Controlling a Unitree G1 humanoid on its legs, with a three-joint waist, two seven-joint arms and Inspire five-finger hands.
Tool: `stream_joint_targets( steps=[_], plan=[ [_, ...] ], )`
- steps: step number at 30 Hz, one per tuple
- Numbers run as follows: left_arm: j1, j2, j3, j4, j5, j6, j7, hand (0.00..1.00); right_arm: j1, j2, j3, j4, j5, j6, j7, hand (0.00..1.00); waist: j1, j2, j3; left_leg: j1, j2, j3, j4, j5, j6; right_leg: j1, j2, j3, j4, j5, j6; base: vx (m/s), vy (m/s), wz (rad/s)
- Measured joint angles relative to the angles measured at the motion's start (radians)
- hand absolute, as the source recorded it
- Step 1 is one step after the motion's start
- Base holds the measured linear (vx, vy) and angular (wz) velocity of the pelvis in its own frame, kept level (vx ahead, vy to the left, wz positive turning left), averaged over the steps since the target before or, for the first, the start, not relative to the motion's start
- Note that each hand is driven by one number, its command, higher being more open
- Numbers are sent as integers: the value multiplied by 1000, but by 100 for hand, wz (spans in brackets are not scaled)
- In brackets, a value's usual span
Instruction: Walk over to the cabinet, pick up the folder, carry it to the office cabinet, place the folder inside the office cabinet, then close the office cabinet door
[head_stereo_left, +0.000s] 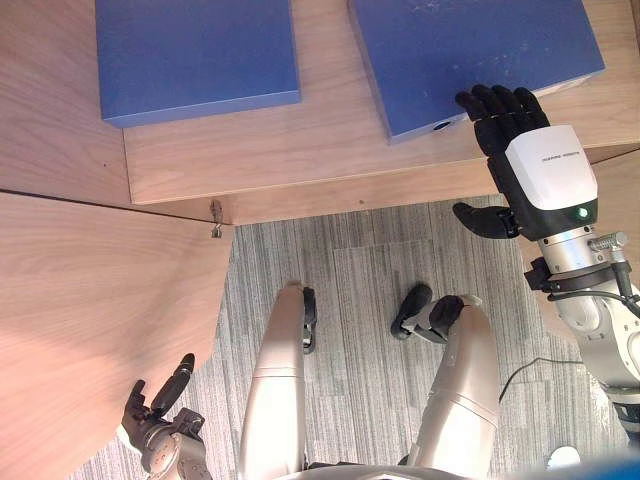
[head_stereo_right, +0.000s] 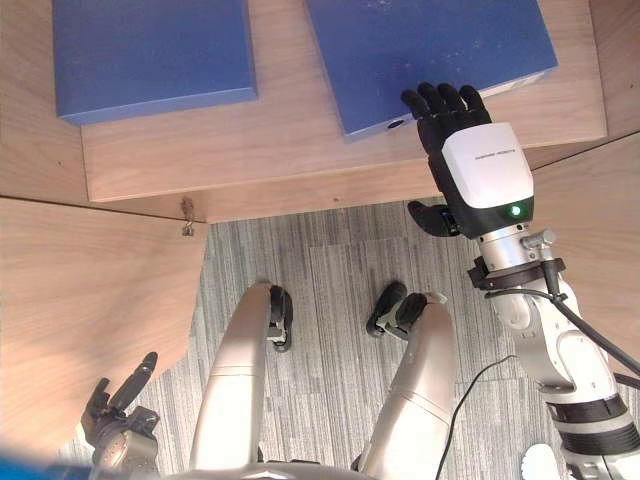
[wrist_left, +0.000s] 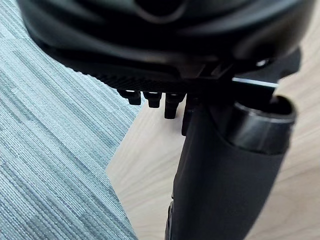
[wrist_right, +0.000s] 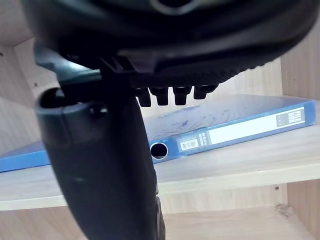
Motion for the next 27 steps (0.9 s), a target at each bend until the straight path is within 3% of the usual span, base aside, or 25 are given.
stream_joint_targets(
  steps=[17, 21, 27],
  plan=[
    [13, 1, -6, -44, 2, 3, -35, 100, 10, -27, 10, 73, 1, -8, 44, 100, 14, 9, 5, -29, 1, -8, 19, 0, -3, -18, -10, -7, 24, -14, -3, -27, -1, 2],
    [41, 6, -41, -58, 3, 3, -35, 100, -104, -10, 149, 122, 9, -1, 73, 100, 11, 12, 7, -31, 5, -11, 20, 0, -5, -18, -8, -11, 25, -16, -1, -40, -6, -1],
    [43, 11, -81, -84, 5, 3, -36, 100, -349, 97, 326, 204, 63, 27, 87, 100, 18, 24, 33, -34, 4, -18, 20, 5, -14, -17, -8, -17, 26, -14, -6, -21, -5, 1]
  ],
)
